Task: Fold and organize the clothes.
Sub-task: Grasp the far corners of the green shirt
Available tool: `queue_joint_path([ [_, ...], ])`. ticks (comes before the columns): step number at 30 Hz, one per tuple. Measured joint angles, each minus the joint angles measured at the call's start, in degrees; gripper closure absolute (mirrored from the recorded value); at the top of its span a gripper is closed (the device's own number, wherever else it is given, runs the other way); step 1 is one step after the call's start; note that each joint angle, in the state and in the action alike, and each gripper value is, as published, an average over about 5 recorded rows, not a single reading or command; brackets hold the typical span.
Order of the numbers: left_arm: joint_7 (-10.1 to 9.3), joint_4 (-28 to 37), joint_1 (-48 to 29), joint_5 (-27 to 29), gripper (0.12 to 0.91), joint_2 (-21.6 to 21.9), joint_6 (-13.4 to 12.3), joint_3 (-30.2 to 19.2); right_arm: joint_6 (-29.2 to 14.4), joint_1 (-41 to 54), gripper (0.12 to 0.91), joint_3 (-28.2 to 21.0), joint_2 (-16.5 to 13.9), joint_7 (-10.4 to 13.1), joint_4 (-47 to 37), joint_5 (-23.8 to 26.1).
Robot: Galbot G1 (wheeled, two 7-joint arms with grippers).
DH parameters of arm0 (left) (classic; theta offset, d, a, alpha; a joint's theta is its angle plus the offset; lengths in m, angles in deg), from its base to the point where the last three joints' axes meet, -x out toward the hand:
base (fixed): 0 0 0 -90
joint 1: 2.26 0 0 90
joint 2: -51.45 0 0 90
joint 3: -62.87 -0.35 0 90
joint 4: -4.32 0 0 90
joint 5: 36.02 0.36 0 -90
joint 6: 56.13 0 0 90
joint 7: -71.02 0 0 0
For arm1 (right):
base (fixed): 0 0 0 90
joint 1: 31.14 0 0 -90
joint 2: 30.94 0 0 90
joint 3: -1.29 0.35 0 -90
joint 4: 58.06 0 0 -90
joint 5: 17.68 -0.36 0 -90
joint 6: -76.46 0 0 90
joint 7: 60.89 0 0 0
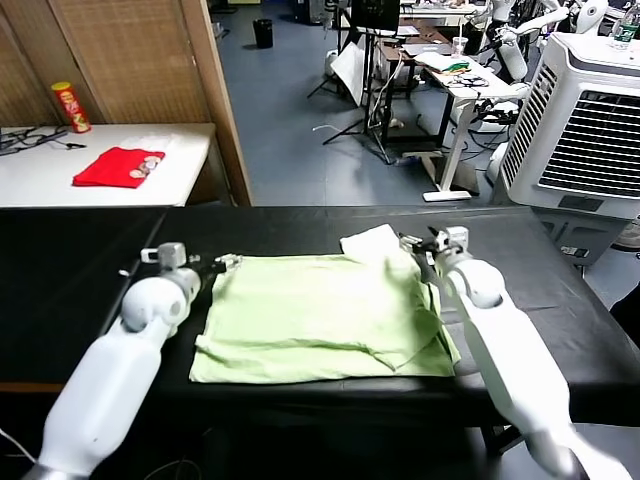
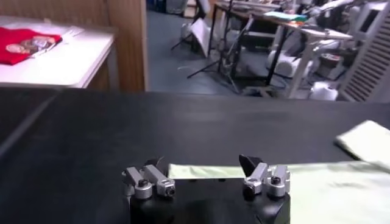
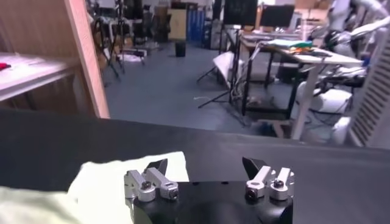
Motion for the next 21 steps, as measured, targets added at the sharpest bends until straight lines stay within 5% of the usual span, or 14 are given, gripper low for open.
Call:
queue_joint_path([
  [12,1.91,5.1,-1.5,0.2,0.243,-0.8,-0.3,-0.9,0.1,2.6,0.259,-0.9,3.0,-1.1,-7.4,1.1],
  [16,2.96,5.9,-1.8,0.3,0.376,-1.0,-1.2,-0.8,0.1,2.6,0.400,-0.6,3.4,-1.4,-7.9,1.0],
  [21,4.00,6.2,-2.0,0.8,0.623,-1.5,-1.5,-1.0,0.0,2.2,0.670,0.2,3.9,-1.6,-8.0,1.0],
])
